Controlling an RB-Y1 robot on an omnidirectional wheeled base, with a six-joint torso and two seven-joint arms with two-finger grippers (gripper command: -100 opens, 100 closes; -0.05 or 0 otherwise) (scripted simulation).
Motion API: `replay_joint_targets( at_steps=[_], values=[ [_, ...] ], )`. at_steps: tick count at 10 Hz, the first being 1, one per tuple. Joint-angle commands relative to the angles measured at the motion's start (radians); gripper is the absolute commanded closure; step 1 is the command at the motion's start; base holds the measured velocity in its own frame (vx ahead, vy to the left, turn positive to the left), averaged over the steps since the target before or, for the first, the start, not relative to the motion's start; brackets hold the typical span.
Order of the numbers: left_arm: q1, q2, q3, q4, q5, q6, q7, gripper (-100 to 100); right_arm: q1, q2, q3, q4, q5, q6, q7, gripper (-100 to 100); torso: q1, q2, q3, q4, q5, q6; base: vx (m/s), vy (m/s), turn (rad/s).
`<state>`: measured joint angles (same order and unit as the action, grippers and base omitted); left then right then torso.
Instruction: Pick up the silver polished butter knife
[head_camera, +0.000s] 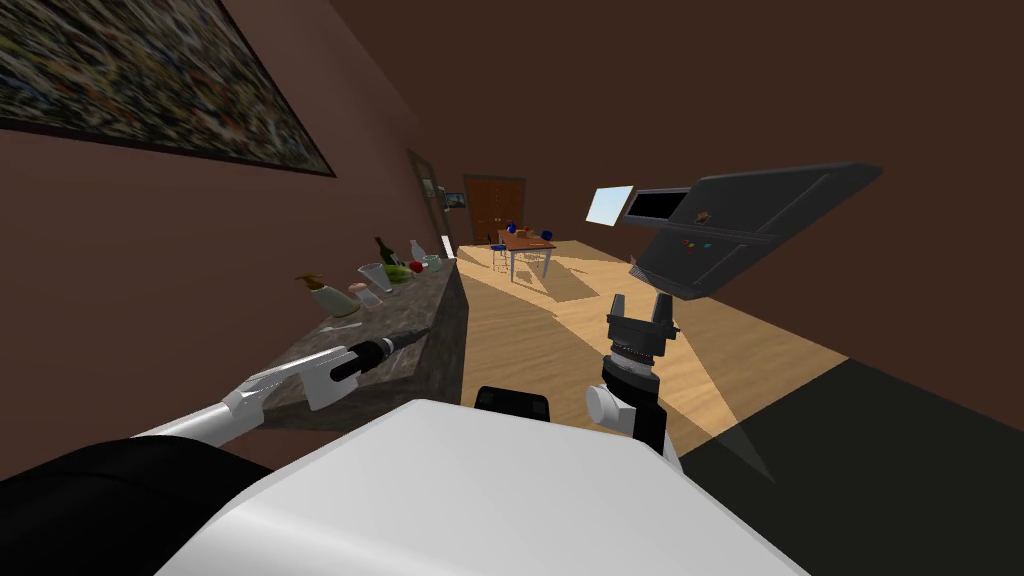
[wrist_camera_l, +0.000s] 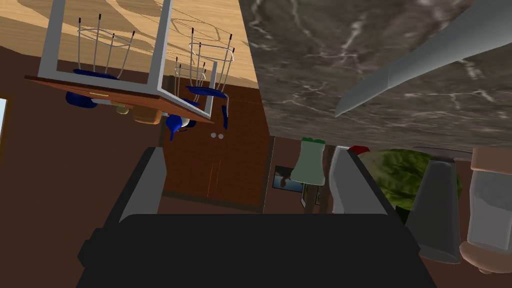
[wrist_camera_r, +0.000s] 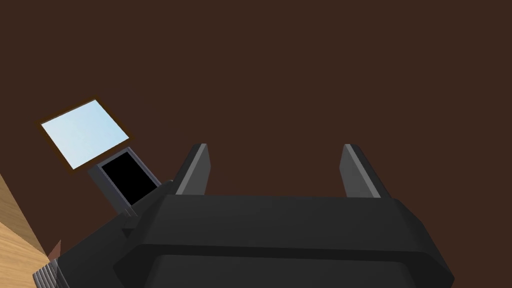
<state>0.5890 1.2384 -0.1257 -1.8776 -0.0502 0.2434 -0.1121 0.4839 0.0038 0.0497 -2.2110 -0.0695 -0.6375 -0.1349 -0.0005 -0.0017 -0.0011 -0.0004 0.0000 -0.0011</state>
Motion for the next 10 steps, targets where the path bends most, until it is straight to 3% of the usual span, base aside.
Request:
replay_joint_targets(
  at_steps=[1,4,5,6,7,9,10],
  values=[
    [0.016,0.03,-0.024,0.015,0.012,0.041,0.006,-100,0.0,0.0,0.0,0.0,0.0,0.0,0.0,0,0.0,0.0,0.0,0.0,0.0,0.0,0.064,-0.003,0.052],
    [0.048,0.088,-0.074,0.051,0.04,0.096,0.017,-100,0.0,0.0,0.0,0.0,0.0,0.0,0.0,0,-0.001,0.0,0.0,0.0,0.0,0.0,0.052,-0.016,0.048],
    [0.031,0.084,-0.071,0.058,0.042,0.075,0.015,-100,0.0,0.0,0.0,0.0,0.0,0.0,0.0,0,-0.002,0.0,0.0,0.0,-0.001,0.0,0.029,-0.013,0.009],
    [0.032,0.088,-0.073,0.06,0.044,0.077,0.016,0,0.0,0.0,0.0,0.0,0.0,0.0,0.0,0,-0.001,0.001,0.0,0.0,0.0,0.0,0.0,0.0,0.0],
    [0.02,0.057,-0.081,0.094,0.034,0.065,0.008,-100,0.0,0.0,0.0,0.0,0.0,0.0,0.0,0,-0.001,0.002,0.001,0.0,0.0,0.0,0.023,0.004,-0.098],
    [0.011,0.033,-0.088,0.122,0.026,0.055,0.001,-100,0.0,0.0,0.0,0.0,0.0,0.0,0.0,0,0.001,0.001,0.001,0.0,0.0,0.001,0.042,0.017,-0.077],
    [0.016,0.044,-0.083,0.106,0.03,0.063,0.005,-100,0.0,0.0,0.0,0.0,0.0,0.0,0.0,0,0.001,0.0,0.0,0.0,0.0,0.0,0.019,0.01,-0.008]
  ],
)
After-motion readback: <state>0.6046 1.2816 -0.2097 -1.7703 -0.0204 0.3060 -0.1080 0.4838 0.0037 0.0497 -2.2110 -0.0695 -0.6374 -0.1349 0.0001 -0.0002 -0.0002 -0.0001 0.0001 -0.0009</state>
